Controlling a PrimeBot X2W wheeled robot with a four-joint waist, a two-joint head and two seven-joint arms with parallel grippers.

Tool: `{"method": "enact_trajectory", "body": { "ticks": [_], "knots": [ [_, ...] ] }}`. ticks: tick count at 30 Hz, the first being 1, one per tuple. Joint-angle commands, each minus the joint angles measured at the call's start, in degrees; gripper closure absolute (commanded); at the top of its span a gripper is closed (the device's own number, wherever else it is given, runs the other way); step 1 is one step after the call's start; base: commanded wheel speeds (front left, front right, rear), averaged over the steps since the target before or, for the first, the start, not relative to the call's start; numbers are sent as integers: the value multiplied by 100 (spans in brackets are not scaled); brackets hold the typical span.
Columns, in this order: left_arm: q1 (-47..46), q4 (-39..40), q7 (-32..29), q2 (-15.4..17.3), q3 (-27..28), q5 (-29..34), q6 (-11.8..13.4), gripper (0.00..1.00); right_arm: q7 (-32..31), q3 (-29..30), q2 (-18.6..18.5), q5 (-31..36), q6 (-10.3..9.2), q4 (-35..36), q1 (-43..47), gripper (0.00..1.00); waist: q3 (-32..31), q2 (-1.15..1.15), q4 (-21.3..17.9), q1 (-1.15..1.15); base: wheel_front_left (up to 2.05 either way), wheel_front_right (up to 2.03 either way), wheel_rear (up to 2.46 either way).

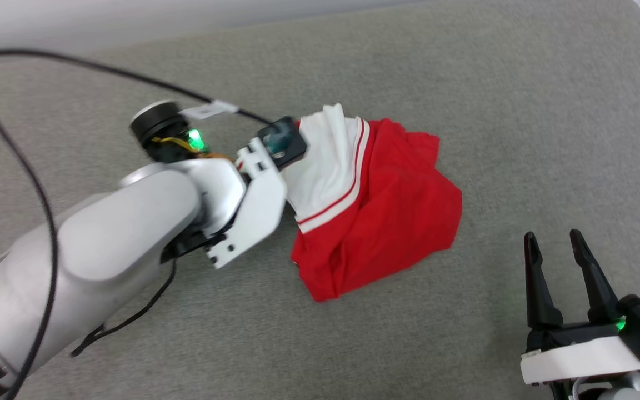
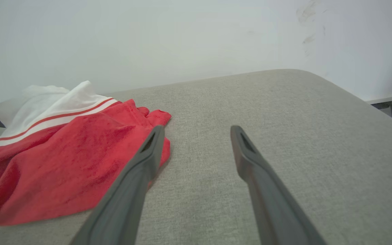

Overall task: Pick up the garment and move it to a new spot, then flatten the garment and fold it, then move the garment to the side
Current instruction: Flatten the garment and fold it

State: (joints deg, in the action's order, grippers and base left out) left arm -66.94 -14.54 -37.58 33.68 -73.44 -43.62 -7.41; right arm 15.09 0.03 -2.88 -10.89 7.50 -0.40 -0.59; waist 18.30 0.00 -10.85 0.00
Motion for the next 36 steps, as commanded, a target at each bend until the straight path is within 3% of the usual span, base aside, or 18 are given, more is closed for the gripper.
{"method": "enact_trajectory", "body": {
  "ticks": [1, 9, 16, 22, 23, 28, 36],
  "knots": [
    [179, -55, 125, 137, 0, -38, 5, 100, 11, 6, 2, 55, -2, -7, 61, 0, -283, 0, 258, 0, 0, 0, 0],
    [1240, -456, 786, 763, 4, -508, 14, 100, 11, 84, 2, 222, -2, 43, 290, 0, -668, 0, 789, 0, 0, 0, 0],
    [2186, -809, 1090, 1126, 11, -922, 205, 100, 11, 88, 2, 311, -2, 46, 396, 0, -725, 0, 964, 0, 0, 0, 0],
    [2852, -1059, 1243, 1067, -55, -1162, 307, 100, 11, 89, 3, 349, -2, -1, 486, 0, -839, 0, 1064, 0, 0, 0, 0],
    [2805, -1026, 1529, 1042, 103, -1159, 444, 0, 11, 92, 3, 373, -2, -27, 551, 0, -959, 0, 1132, 0, 0, 0, 0],
    [2516, -689, 1820, 1249, 318, -1079, 525, 0, 11, 135, 2, 372, -2, -74, 679, 0, -1236, 0, 1230, 0, 0, 0, 0],
    [1927, 479, 1519, 1835, 611, -972, 725, 0, 11, 137, 3, 290, -2, -69, 803, 0, -1476, 0, 1299, 0, 0, 0, 0]
  ]
}}
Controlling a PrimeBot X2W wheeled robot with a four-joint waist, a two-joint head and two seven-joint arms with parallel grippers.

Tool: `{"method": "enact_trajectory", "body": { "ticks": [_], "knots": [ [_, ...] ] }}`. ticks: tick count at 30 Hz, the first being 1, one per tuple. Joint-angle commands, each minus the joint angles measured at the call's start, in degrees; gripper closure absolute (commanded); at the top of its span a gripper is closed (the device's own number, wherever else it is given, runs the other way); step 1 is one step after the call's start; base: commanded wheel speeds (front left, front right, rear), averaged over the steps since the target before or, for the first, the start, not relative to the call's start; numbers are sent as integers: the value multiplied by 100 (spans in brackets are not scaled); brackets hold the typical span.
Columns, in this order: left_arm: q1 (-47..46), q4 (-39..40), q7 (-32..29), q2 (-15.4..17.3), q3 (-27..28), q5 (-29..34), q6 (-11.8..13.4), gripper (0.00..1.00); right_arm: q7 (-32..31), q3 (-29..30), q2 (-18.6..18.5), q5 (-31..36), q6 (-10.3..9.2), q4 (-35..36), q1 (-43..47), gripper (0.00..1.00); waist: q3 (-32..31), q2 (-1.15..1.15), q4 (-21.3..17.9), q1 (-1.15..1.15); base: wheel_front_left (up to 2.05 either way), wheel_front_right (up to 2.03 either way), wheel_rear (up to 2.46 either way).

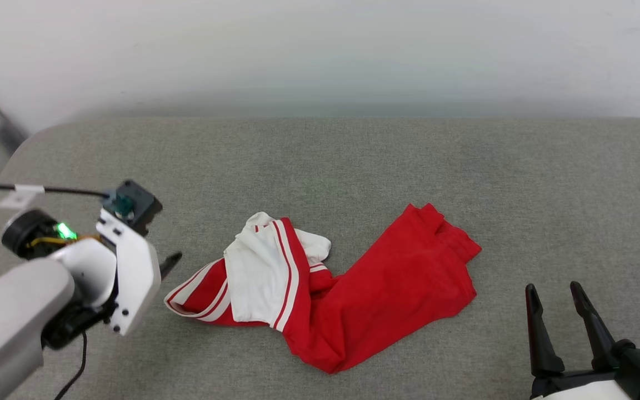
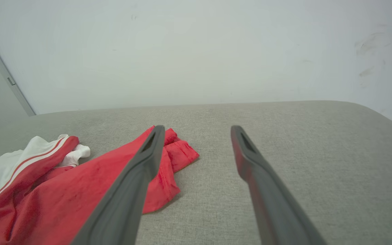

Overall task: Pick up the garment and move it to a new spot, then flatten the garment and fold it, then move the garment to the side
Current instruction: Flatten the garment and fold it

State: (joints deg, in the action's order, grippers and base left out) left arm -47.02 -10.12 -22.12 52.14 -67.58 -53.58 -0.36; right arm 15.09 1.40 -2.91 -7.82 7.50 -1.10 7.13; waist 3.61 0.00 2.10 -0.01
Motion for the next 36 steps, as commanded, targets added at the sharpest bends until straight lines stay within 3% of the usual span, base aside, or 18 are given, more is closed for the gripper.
{"method": "enact_trajectory", "body": {
  "ticks": [1, 6, 20, 30, 36],
  "knots": [
    [-149, 139, -80, 18, 64, 27, 42, 0, 11, -2, 5, -17, -2, 4, 32, 0, -11, 0, 5, 1, 0, 0, 0],
    [-766, 307, -463, -84, 188, 107, -45, 0, 11, -53, 6, -8, -2, 7, -29, 0, 35, 0, -25, 1, 0, 0, 0],
    [-1780, -565, -1638, -786, -43, -119, -589, 0, 11, -47, 5, -26, -2, 7, -411, 0, 620, 0, -536, 1, 0, 0, 0],
    [-1398, -478, -2824, -829, -544, -258, -700, 0, 11, -81, 5, -95, -2, 20, -639, 0, 1069, 0, -825, 1, 0, 0, 0],
    [-1077, -323, -3117, -802, -577, -208, -699, 0, 11, -81, 6, -95, -2, 34, -766, 0, 1295, 0, -928, 1, 0, 0, 0]
  ]
}}
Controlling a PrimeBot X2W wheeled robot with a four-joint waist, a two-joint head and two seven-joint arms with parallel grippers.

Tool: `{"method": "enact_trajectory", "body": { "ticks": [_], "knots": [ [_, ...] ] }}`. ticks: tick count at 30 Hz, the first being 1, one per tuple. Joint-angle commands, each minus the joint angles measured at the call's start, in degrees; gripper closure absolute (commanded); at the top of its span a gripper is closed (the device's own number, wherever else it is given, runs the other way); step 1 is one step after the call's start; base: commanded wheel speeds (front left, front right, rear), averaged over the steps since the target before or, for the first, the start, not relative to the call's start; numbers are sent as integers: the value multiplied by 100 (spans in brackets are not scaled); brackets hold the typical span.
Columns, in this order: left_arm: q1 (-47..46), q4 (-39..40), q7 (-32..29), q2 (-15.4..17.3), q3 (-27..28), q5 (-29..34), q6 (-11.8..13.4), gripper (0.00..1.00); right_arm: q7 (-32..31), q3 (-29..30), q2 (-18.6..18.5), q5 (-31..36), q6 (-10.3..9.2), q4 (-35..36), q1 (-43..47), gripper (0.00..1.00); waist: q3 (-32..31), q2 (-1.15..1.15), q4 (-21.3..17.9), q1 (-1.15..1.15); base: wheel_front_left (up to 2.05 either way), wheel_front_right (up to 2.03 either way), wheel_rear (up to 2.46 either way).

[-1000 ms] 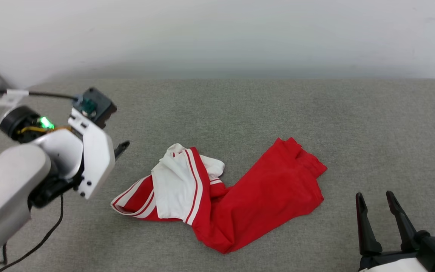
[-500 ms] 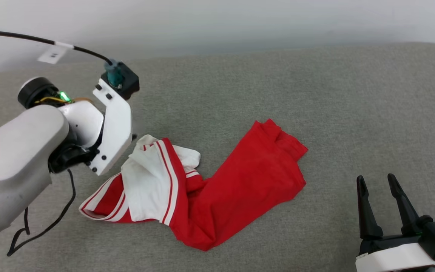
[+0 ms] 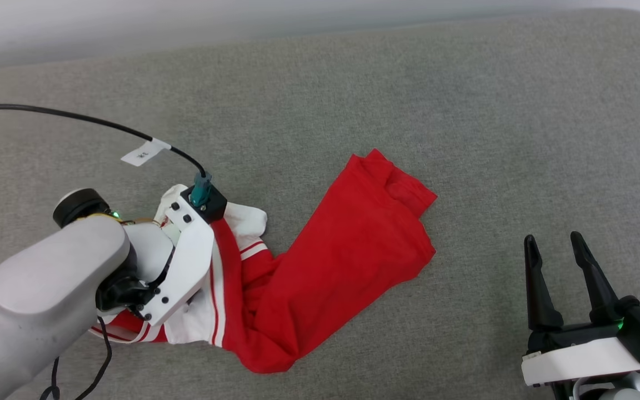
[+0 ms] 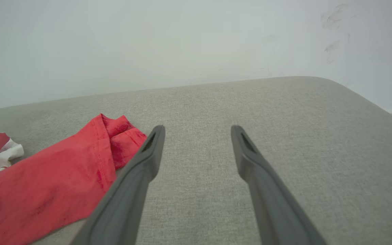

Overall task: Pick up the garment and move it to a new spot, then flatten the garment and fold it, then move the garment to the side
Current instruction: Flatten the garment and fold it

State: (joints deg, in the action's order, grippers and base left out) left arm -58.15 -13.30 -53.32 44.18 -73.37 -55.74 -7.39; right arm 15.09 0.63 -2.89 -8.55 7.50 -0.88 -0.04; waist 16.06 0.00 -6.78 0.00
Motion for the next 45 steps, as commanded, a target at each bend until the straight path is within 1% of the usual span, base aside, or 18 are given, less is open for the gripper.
{"method": "enact_trajectory", "body": {
  "ticks": [1, 4, 5, 6, 10, 16, 22, 25, 27, 31, 37, 41, 44, 45],
  "knots": [
    [107, 4, -44, -13, -5, 35, 4, 0, 11, -7, 4, -22, -2, 10, -69, 0, 94, 0, -56, 0, 0, 0, 0],
    [394, 28, -185, -53, -55, 211, 4, 0, 11, -29, 4, -29, -2, 0, -147, 0, 185, 0, -104, 0, 0, 0, 0],
    [449, 38, -192, -57, -71, 249, 4, 33, 11, -39, 4, -35, -2, -4, -144, 0, 196, 0, -114, 0, 0, 0, 0],
    [478, 60, -150, -63, -77, 268, 3, 100, 11, -45, 4, -42, -2, -16, -136, 0, 198, 0, -123, 0, 0, 0, 0],
    [232, 200, 202, -97, -33, 221, 4, 100, 11, -45, 4, -65, -2, -74, -52, 0, 73, 0, -120, 0, 0, 0, 0],
    [-257, 511, 883, -121, -4, 247, 4, 100, 11, -58, 4, -66, -3, -135, 75, 0, -319, 0, -161, 0, 0, 0, 0],
    [-647, 423, 1769, -448, -4, 284, 3, 100, 11, 13, 4, 11, -2, -156, 237, 0, -638, 0, -159, 0, 0, 0, 0],
    [-632, 221, 2174, -502, -3, 291, 3, 100, 11, 58, 5, 58, -2, -149, 321, 0, -746, 0, -93, 0, 0, 0, 0],
    [-477, 96, 2366, -453, -7, 303, 3, 100, 11, 77, 4, 76, -2, -143, 386, 0, -796, 0, -43, 0, 0, 0, 0],
    [-25, -188, 2747, -152, -2, 286, 3, 100, 11, 65, 4, 95, -2, -144, 469, 0, -855, 0, 40, 0, 0, 0, 0],
    [1082, -697, 3350, 222, -4, -64, 28, 100, 11, 76, 5, 116, -2, -165, 589, 0, -923, 0, 163, 0, 0, 0, 0],
    [1787, -886, 3542, 320, -9, -263, 76, 100, 11, 80, 4, 171, -3, -173, 654, 0, -964, 0, 261, 0, 0, 0, 0],
    [2241, -874, 3580, 323, -42, -402, 142, 100, 11, 114, 4, 185, -3, -178, 718, 0, -1004, 0, 335, 0, 0, 0, 0],
    [2432, -827, 3670, 276, -37, -495, 219, 9, 11, 126, 5, 207, -3, -175, 717, 0, -1051, 0, 430, 0, 0, 0, 0]
  ]
}}
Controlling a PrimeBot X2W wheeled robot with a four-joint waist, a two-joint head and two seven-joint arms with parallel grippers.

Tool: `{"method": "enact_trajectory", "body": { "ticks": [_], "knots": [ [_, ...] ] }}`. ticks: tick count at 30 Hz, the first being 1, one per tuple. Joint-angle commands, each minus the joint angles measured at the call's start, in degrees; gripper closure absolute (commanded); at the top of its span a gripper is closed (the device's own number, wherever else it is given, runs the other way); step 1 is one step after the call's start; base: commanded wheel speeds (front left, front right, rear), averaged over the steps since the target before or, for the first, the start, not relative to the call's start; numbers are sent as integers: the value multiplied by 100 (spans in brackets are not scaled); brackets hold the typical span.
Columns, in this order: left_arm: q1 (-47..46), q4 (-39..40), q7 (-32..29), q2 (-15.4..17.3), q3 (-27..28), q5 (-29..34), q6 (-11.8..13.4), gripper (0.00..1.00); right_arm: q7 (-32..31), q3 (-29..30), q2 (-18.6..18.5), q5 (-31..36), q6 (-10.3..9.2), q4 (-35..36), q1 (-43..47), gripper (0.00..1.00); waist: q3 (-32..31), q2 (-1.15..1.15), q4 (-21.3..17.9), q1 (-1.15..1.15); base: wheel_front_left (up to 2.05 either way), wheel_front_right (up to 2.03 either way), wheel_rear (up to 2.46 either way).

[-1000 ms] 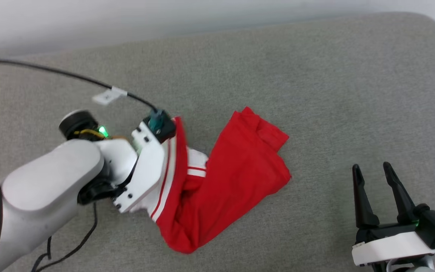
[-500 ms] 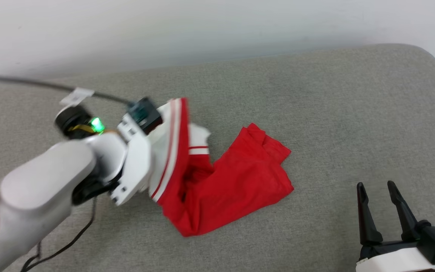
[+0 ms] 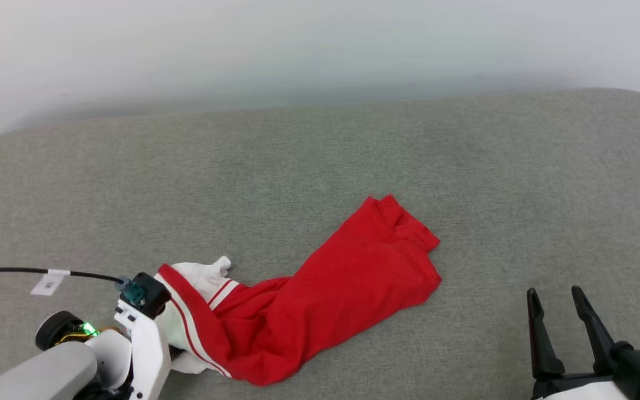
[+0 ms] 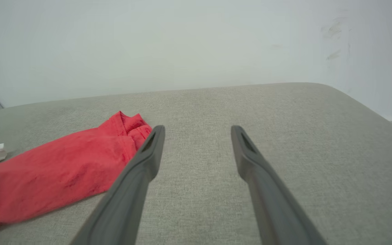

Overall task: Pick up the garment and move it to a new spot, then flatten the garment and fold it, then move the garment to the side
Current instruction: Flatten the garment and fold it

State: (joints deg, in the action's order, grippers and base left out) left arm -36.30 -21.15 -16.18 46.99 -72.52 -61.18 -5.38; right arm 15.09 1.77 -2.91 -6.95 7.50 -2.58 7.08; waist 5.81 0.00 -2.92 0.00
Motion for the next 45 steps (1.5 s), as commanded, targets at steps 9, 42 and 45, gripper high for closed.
{"method": "enact_trajectory", "body": {
  "ticks": [9, 42, 45],
  "knots": [
    [-505, 610, -240, 454, 140, 289, 195, 0, 11, -24, 5, 22, -3, -45, 120, 0, -262, 0, 248, 0, 0, 0, 0],
    [-2420, 274, -2884, -114, -5, 470, -193, 0, 11, -135, 6, -114, -2, -24, -514, 0, 666, 0, -507, 0, 0, 0, 0],
    [-2291, 367, -3084, -178, -58, 555, -197, 0, 11, -140, 6, -107, -3, -12, -596, 0, 811, 0, -544, 0, 0, 0, 0]
  ]
}}
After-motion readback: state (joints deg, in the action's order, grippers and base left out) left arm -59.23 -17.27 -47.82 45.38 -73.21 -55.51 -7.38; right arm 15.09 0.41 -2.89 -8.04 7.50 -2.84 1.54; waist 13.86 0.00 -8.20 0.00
